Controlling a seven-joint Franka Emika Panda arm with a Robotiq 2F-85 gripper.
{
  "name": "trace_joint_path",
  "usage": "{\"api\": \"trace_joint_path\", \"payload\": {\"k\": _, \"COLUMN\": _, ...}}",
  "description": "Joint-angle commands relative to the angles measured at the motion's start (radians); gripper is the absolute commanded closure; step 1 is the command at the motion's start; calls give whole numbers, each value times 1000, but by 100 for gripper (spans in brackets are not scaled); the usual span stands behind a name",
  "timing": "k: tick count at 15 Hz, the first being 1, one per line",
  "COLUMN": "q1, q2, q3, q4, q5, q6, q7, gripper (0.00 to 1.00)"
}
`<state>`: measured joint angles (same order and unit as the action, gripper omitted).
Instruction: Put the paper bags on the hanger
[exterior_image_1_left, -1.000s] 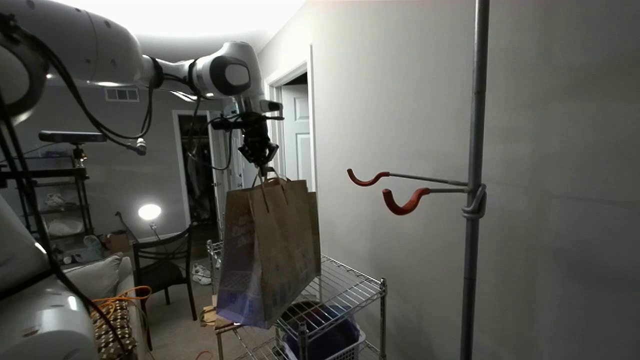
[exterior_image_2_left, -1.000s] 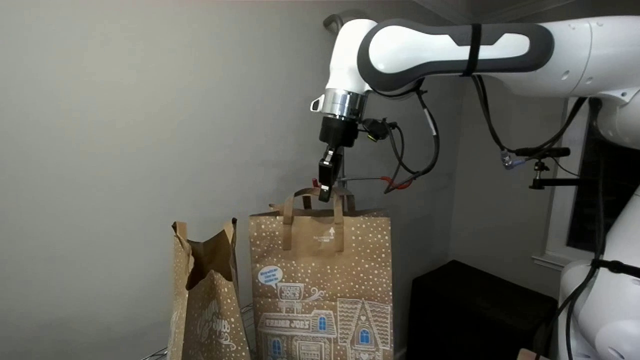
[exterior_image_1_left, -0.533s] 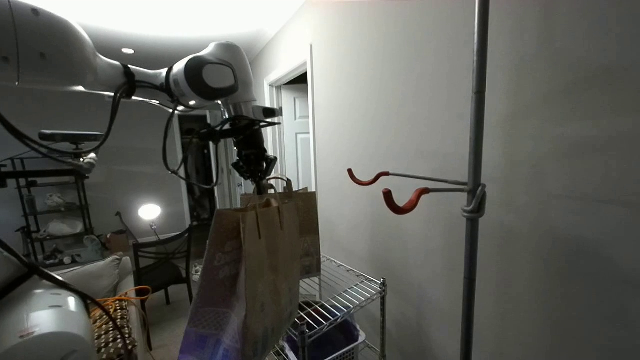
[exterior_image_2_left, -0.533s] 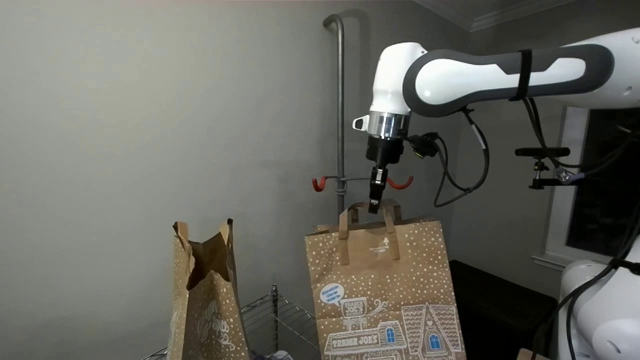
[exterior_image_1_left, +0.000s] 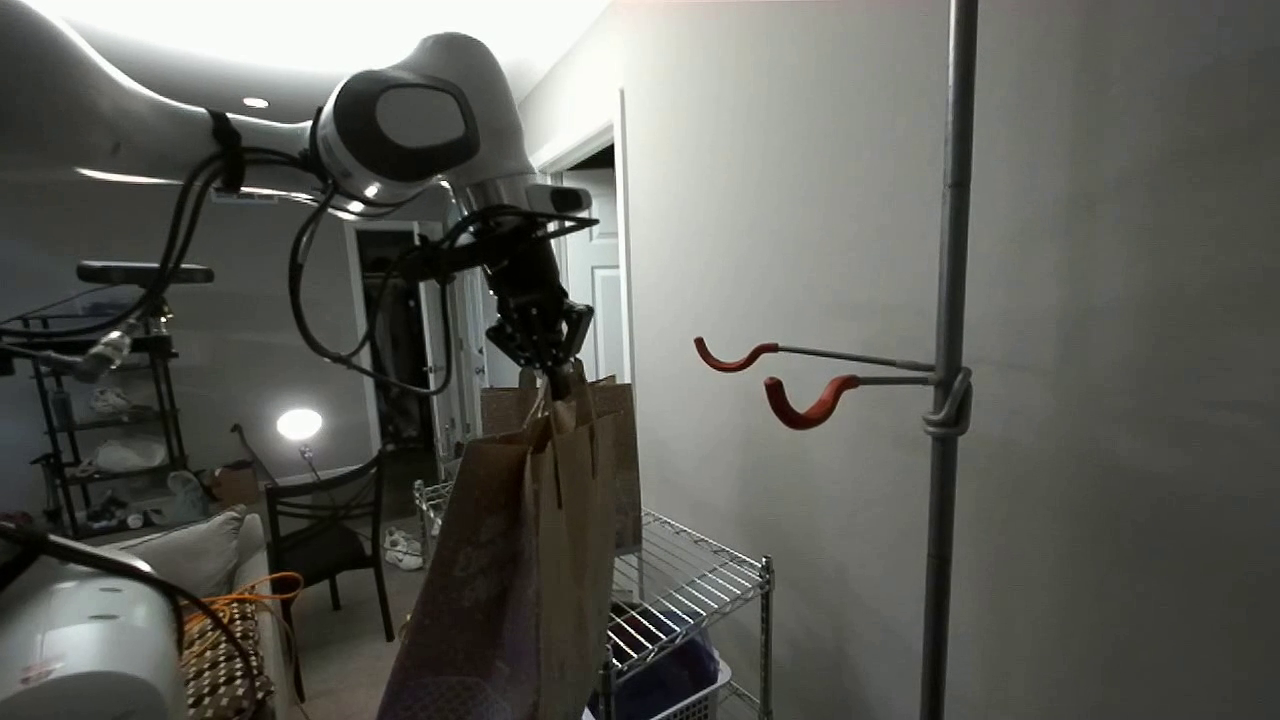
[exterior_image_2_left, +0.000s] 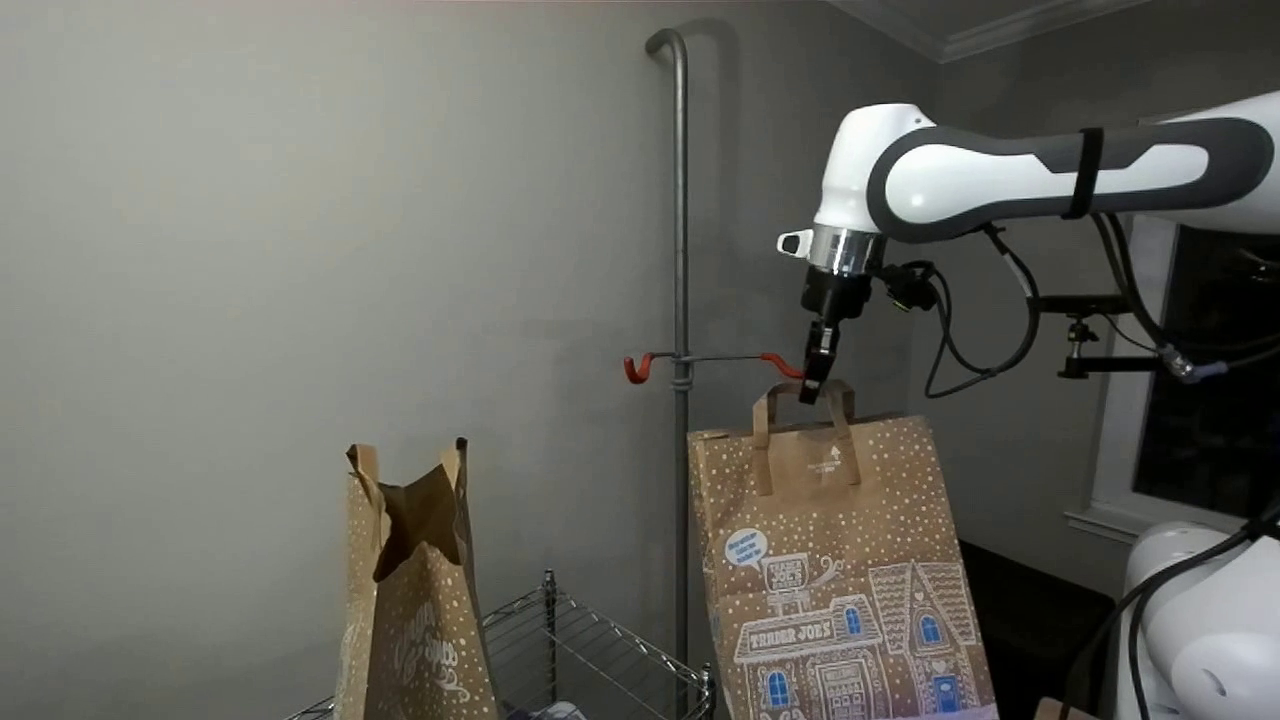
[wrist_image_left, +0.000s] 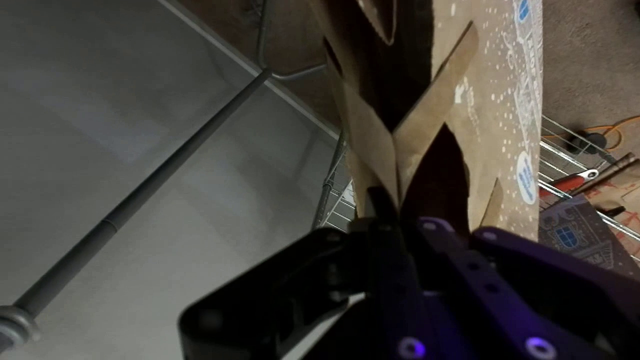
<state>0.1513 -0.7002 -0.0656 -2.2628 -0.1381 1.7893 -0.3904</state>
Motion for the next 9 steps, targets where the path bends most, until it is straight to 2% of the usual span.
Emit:
{"api": "trace_joint_path", "payload": {"k": 1, "q1": -13, "q2": -5, "q3": -5, "q4": 1, "q5": 5, "q6": -3, "q7": -9, "gripper": 98}}
{"api": "trace_joint_path", "payload": {"k": 6, "q1": -12, "q2": -9, "q3": 4, "q4": -9, "q5": -6, "q6": 0, "q7": -18, "gripper": 99}}
{"api": "trace_joint_path", "payload": {"k": 9, "q1": -22, "q2": -22, "q3": -55, "q4": -13, "q5": -57, "q6": 6, "q7": -128, "gripper": 99}}
